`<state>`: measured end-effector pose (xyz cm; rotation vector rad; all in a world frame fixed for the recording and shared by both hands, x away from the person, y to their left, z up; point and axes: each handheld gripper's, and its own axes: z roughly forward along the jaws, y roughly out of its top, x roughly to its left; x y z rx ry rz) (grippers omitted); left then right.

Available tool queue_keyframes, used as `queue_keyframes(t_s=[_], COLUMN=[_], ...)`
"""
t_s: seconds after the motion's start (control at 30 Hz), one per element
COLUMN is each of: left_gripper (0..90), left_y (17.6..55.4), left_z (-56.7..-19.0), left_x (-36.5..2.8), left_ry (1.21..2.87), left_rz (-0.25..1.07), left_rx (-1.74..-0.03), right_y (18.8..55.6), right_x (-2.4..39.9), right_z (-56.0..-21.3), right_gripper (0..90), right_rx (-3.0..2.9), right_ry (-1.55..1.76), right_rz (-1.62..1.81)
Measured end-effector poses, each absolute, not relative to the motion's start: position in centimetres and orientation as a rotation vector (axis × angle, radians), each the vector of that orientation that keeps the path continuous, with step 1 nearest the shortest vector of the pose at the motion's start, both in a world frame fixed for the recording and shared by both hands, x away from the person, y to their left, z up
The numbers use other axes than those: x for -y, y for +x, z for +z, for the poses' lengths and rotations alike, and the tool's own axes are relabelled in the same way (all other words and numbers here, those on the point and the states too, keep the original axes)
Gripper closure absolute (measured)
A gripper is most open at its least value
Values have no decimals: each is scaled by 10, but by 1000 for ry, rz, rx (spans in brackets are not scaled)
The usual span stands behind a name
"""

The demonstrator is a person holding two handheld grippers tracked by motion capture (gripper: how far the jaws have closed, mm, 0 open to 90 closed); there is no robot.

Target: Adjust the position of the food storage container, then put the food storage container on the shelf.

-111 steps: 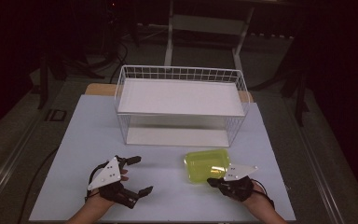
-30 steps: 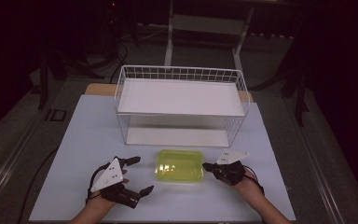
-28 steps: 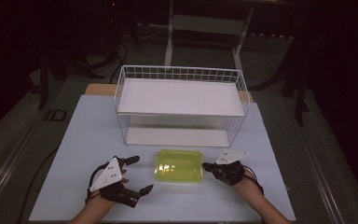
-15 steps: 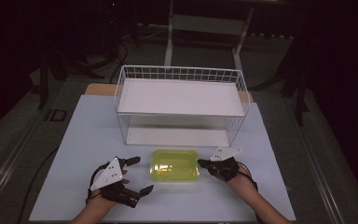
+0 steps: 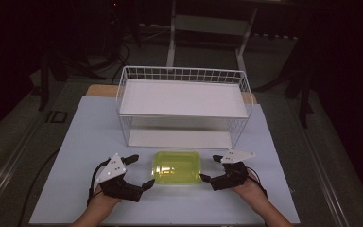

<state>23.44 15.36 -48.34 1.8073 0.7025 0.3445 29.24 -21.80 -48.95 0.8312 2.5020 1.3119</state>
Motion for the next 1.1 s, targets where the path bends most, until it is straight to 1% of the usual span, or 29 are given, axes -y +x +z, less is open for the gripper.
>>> queue_keyframes(t_s=[0.1, 0.17, 0.27, 0.3, 0.33, 0.37, 0.43, 0.5, 0.57, 0.63, 0.67, 0.7, 0.77, 0.83, 0.87, 0.9, 0.93, 0.97, 1.03, 1.07, 1.1], left_gripper=[26, 27, 26, 26, 27, 27, 39, 39, 43, 84, 123, 150, 152, 158, 199, 227, 273, 326, 371, 397, 403], left_y=[238, 246, 251, 256, 258, 259, 262, 265, 269, 272, 273, 274, 278, 283, 283, 285, 287, 288, 289, 289, 289], left_z=[-482, -483, -483, -482, -482, -482, -480, -479, -479, -481, -482, -484, -489, -496, -498, -501, -504, -507, -512, -513, -514], left_x=[-154, -155, -155, -152, -150, -149, -146, -143, -141, -138, -138, -138, -139, -140, -141, -141, -142, -143, -141, -140, -139], left_ry=[1829, 1818, 1823, 1850, 1866, 1866, 1868, 1884, 1884, 1889, 1894, 1898, 1920, 1918, 1914, 1907, 1895, 1893, 1896, 1903, 1900], left_rz=[327, 286, 259, 245, 239, 244, 254, 269, 251, 272, 282, 276, 236, 185, 163, 134, 89, 40, -23, -25, -27], left_rx=[-713, -746, -762, -756, -756, -756, -766, -772, -790, -832, -853, -870, -903, -971, -981, -1014, -1016, -1025, -1026, -1036, -1045], right_y=[290, 290, 287, 284, 283, 287, 288, 289, 292, 294, 295, 296, 296, 295, 295, 294, 293, 293, 290, 288, 286], right_x=[219, 222, 217, 213, 206, 204, 202, 202, 200, 199, 197, 195, 193, 188, 186, 184, 182, 180, 177, 175, 174], right_z=[-486, -479, -475, -474, -474, -475, -475, -475, -474, -474, -474, -474, -476, -478, -480, -481, -483, -484, -488, -489, -491], right_gripper=[120, 120, 107, 108, 141, 152, 207, 196, 195, 172, 112, 106, 106, 107, 112, 146, 156, 196, 269, 308, 324], right_rx=[-2445, -2408, -2410, -2376, -2435, -2504, -2495, -2447, -2432, -2418, -2411, -2410, -2399, -2410, -2431, -2435, -2450, -2462, -2461, -2452, -2437], right_ry=[898, 906, 842, 817, 797, 805, 872, 893, 918, 988, 1031, 1049, 1062, 1090, 1104, 1113, 1126, 1141, 1154, 1156, 1169], right_rz=[1349, 1410, 1365, 1321, 1281, 1311, 1355, 1393, 1347, 1345, 1346, 1327, 1313, 1289, 1282, 1279, 1272, 1266, 1241, 1228, 1198])
